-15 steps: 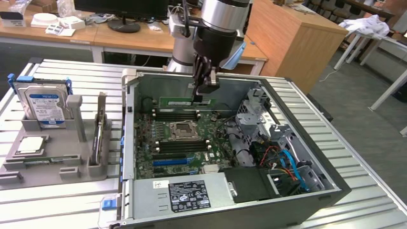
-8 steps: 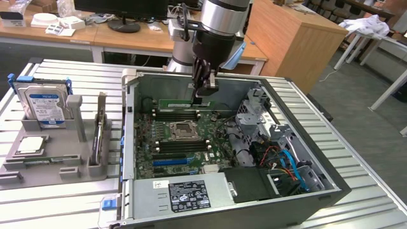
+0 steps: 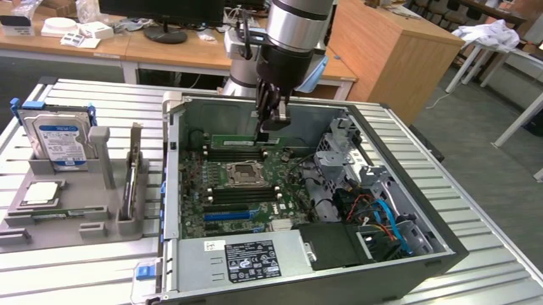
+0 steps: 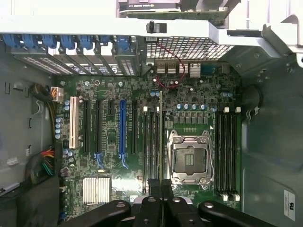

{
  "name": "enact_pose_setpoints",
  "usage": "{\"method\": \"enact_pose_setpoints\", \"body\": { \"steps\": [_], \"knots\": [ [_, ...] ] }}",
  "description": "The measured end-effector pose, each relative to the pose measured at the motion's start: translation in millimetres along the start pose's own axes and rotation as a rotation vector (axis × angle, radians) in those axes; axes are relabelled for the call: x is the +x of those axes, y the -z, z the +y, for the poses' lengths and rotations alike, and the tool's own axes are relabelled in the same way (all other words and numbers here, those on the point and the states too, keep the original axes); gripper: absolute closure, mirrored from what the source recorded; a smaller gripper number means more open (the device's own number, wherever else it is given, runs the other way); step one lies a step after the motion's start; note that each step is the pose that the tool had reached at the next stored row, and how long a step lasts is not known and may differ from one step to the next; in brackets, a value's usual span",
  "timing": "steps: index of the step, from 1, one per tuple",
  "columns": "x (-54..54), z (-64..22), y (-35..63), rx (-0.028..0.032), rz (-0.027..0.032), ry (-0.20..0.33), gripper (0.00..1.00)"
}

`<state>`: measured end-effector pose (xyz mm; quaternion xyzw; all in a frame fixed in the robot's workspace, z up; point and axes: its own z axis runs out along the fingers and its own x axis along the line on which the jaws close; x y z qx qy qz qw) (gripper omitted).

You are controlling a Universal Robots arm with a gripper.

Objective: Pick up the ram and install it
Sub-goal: 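Pick up the ram and move it above insertion slot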

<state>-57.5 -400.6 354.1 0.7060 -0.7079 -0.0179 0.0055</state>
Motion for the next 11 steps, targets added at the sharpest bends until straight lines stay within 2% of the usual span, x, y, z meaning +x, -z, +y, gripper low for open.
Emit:
{"method": "enact_pose_setpoints", "body": {
  "steps": [11],
  "knots": [
    [0.1, -0.2, -5.7, -0.0001, 0.0002, 0.0, 0.88]
  ]
}}
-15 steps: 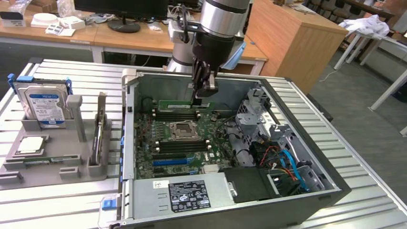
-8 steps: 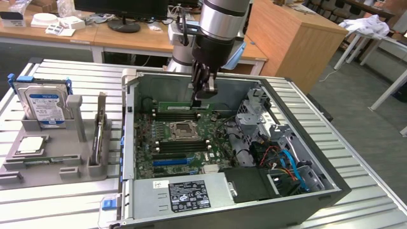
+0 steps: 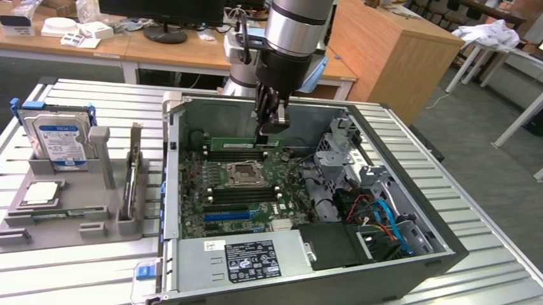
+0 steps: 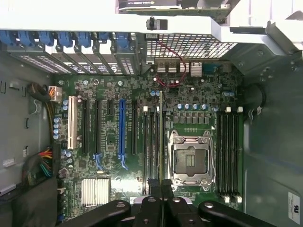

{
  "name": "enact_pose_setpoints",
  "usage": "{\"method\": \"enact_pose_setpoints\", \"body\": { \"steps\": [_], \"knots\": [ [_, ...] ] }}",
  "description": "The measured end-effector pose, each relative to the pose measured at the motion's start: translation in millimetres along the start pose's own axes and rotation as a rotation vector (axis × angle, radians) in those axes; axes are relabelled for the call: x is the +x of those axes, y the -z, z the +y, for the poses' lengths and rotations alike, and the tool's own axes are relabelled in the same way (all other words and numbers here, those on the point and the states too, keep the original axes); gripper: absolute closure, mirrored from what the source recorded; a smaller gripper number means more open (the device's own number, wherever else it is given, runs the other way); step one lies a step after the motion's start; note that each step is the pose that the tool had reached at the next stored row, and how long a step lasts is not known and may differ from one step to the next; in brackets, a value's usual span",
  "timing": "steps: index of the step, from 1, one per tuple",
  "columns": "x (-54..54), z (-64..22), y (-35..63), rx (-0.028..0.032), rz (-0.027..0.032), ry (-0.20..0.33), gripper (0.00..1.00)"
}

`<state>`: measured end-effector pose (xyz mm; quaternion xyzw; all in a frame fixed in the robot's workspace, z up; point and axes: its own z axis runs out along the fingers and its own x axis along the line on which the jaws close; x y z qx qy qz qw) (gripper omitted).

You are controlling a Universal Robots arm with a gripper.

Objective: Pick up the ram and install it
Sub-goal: 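Pick up the ram and move it above insertion slot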

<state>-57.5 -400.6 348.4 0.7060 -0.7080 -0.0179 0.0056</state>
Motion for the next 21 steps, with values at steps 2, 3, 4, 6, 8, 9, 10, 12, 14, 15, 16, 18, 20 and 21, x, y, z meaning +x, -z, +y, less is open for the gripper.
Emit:
{"method": "enact_pose_setpoints", "body": {
  "steps": [2, 3, 4, 6, 8, 9, 10, 12, 14, 15, 16, 18, 20, 21],
  "knots": [
    [0.0, 0.0, 0.0, 0.0001, -0.0001, 0.0, 0.88],
    [0.0, 0.0, -0.1, 0.0001, -0.0001, 0.0, 0.88],
    [0.0, 0.0, -0.1, 0.0001, -0.0002, 0.0, 0.88],
    [0.0, -0.1, -0.1, 0.0001, -0.0003, 0.0, 0.88],
    [0.4, -1.2, -0.3, 0.0003, -0.0006, 0.0, 0.88],
    [0.6, -1.9, -0.3, 0.0002, -0.0005, 0.0, 0.88],
    [0.9, -2.6, -0.2, 0.0001, -0.0003, 0.0, 0.88],
    [1.3, -4.1, -0.1, 0.0001, -0.0003, 0.0, 0.88],
    [2.0, -6.6, -0.1, 0.0, -0.0003, 0.0, 0.88],
    [2.3, -7.4, -0.1, 0.0, -0.0003, 0.0, 0.88],
    [2.6, -8.1, 0.0, -0.0001, -0.0002, 0.0, 0.88],
    [3.2, -10.1, 0.0, -0.0001, -0.0002, 0.0, 0.88],
    [3.5, -11.4, 0.0, -0.0001, -0.0003, 0.0, 0.88],
    [3.6, -11.9, 0.1, -0.0001, -0.0002, 0.0, 0.88]
  ]
}}
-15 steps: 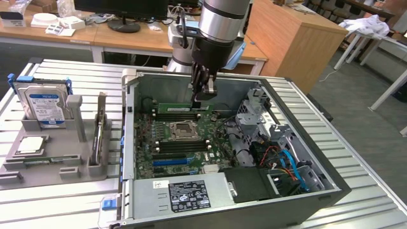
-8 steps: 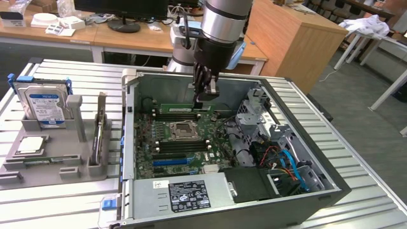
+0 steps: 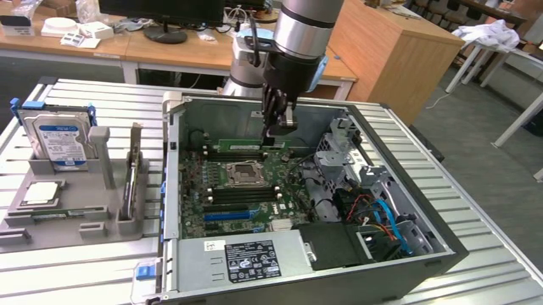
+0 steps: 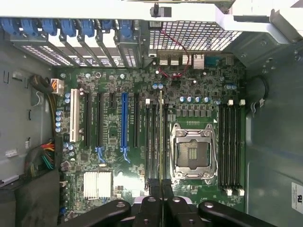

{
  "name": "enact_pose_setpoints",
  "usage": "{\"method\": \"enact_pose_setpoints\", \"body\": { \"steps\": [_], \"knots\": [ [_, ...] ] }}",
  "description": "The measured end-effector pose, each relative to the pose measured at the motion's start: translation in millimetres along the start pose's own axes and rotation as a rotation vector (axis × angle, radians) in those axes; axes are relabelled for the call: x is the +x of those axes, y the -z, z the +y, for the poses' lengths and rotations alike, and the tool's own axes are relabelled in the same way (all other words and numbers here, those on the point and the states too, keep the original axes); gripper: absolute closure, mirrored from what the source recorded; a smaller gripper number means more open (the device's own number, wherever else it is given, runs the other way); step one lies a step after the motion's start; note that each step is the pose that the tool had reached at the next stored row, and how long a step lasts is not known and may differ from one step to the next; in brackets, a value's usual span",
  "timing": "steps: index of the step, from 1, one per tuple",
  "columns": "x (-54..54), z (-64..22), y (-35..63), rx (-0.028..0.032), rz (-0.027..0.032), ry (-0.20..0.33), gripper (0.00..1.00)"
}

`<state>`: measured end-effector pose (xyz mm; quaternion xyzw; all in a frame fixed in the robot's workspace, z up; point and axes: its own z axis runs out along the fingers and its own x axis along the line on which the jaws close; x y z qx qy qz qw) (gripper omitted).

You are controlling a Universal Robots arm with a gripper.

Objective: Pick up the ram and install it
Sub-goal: 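Pick up the ram and move it above insertion slot, then insert the ram into the slot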

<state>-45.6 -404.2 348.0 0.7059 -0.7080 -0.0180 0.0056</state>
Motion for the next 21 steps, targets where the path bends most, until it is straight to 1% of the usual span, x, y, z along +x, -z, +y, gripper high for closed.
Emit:
{"method": "enact_pose_setpoints", "body": {
  "steps": [8, 21],
  "knots": [
    [0.1, -0.2, -0.3, 0.0, 0.0001, 0.0, 0.88],
    [0.2, -0.6, -10.4, 0.0001, -0.0001, 0.0, 0.88]
  ]
}}
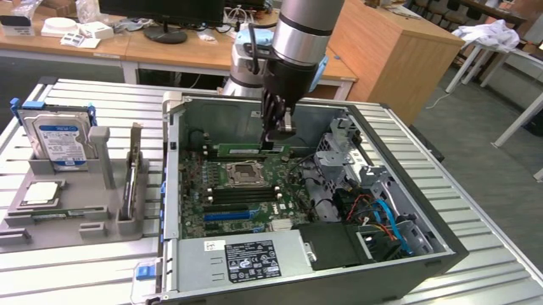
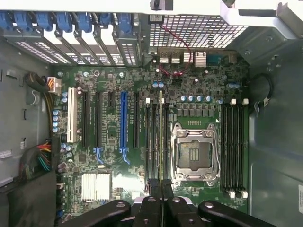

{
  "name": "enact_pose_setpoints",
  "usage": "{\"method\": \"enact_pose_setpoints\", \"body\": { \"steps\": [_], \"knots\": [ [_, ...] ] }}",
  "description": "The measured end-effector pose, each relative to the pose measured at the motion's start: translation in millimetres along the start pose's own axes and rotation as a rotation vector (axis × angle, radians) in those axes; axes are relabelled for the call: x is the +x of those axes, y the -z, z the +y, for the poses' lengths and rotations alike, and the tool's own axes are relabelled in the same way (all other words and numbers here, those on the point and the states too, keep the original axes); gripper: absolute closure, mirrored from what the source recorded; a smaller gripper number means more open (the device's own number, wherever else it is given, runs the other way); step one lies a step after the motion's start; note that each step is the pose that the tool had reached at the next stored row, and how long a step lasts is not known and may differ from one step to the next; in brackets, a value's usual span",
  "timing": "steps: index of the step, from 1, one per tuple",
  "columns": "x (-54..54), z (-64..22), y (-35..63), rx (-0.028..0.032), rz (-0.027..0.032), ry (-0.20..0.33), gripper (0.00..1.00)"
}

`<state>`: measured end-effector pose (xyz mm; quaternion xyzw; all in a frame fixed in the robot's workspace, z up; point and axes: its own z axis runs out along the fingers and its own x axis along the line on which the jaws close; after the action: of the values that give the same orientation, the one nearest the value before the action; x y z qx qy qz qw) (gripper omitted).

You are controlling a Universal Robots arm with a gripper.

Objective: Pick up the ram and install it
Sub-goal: 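Insert the ram into the slot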

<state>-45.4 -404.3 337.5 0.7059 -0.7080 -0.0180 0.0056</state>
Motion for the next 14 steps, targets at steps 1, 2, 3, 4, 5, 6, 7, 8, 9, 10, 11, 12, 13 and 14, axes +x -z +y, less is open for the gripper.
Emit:
{"method": "enact_pose_setpoints", "body": {
  "steps": [1, 2, 3, 4, 5, 6, 7, 8, 9, 10, 11, 12, 13, 14],
  "knots": [
    [0.0, 0.0, -0.8, 0.0, 0.0001, 0.0, 0.88],
    [0.0, -0.1, -1.5, 0.0, 0.0, 0.0, 0.88],
    [0.0, -0.1, -2.3, 0.0, 0.0, 0.0, 0.88],
    [0.1, -0.1, -3.0, 0.0001, 0.0, 0.0, 0.88],
    [0.1, -0.1, -3.7, 0.0, 0.0, 0.0, 0.88],
    [0.1, -0.1, -4.3, 0.0, 0.0, 0.0, 0.88],
    [0.1, -0.2, -4.9, 0.0, 0.0001, 0.0, 0.88],
    [0.1, -0.2, -5.5, 0.0, 0.0001, 0.0, 0.88],
    [0.1, -0.2, -6.1, 0.0, 0.0001, 0.0, 0.88],
    [0.1, -0.2, -6.7, 0.0, 0.0, 0.0, 0.88],
    [0.1, -0.2, -7.3, 0.0, 0.0, 0.0, 0.88],
    [0.1, -0.3, -7.9, 0.0, 0.0, 0.0, 0.88],
    [0.1, -0.3, -8.5, 0.0, 0.0, 0.0, 0.88],
    [0.2, -0.3, -9.1, 0.0, -0.0001, 0.0, 0.88]
  ]
}}
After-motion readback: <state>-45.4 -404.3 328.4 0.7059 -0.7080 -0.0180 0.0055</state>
